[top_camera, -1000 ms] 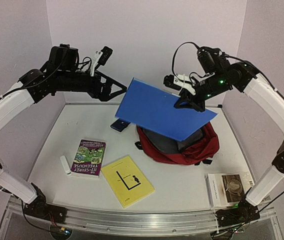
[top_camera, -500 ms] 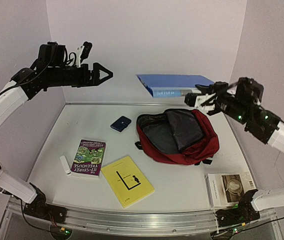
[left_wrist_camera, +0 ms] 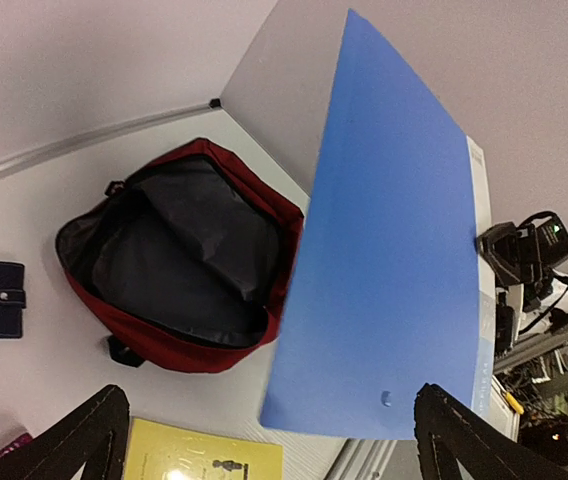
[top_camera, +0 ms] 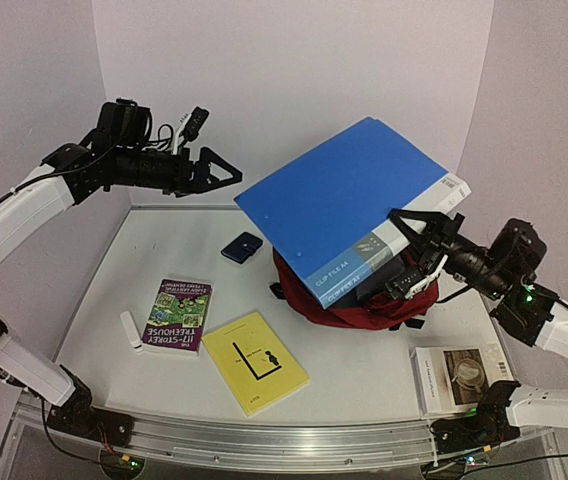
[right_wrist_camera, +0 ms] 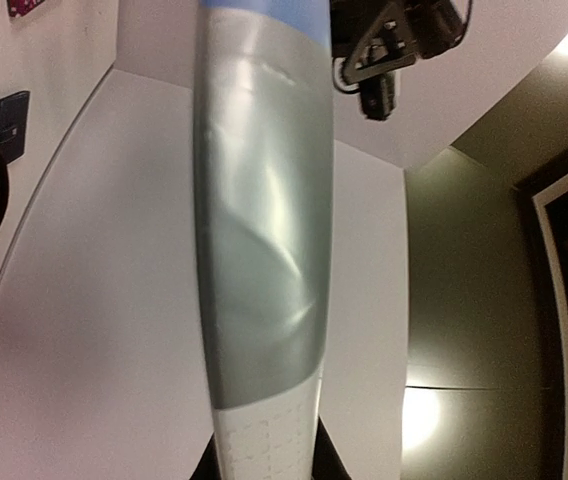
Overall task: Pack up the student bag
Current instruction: Place the stationery in the student bag.
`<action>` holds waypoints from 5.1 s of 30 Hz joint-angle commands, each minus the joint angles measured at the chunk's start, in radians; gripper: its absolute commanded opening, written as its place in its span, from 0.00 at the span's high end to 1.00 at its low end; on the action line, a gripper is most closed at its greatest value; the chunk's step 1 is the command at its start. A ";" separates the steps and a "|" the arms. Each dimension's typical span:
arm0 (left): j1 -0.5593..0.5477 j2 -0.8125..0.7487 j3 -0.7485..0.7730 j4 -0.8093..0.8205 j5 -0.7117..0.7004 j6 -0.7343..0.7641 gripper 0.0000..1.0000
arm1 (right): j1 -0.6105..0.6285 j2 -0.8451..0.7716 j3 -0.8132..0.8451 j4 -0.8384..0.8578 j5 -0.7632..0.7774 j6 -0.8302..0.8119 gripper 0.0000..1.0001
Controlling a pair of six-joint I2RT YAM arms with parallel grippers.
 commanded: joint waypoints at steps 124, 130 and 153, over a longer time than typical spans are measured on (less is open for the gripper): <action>0.063 -0.476 -0.738 0.550 -0.373 -0.703 1.00 | -0.099 1.275 0.924 -0.730 0.668 1.933 0.15; 0.063 -0.467 -0.728 0.547 -0.334 -0.689 1.00 | -0.103 1.276 0.896 -0.719 0.689 1.947 0.38; 0.055 -0.093 -0.802 0.928 0.214 -0.694 1.00 | -0.163 1.052 1.079 -0.836 0.421 1.873 1.00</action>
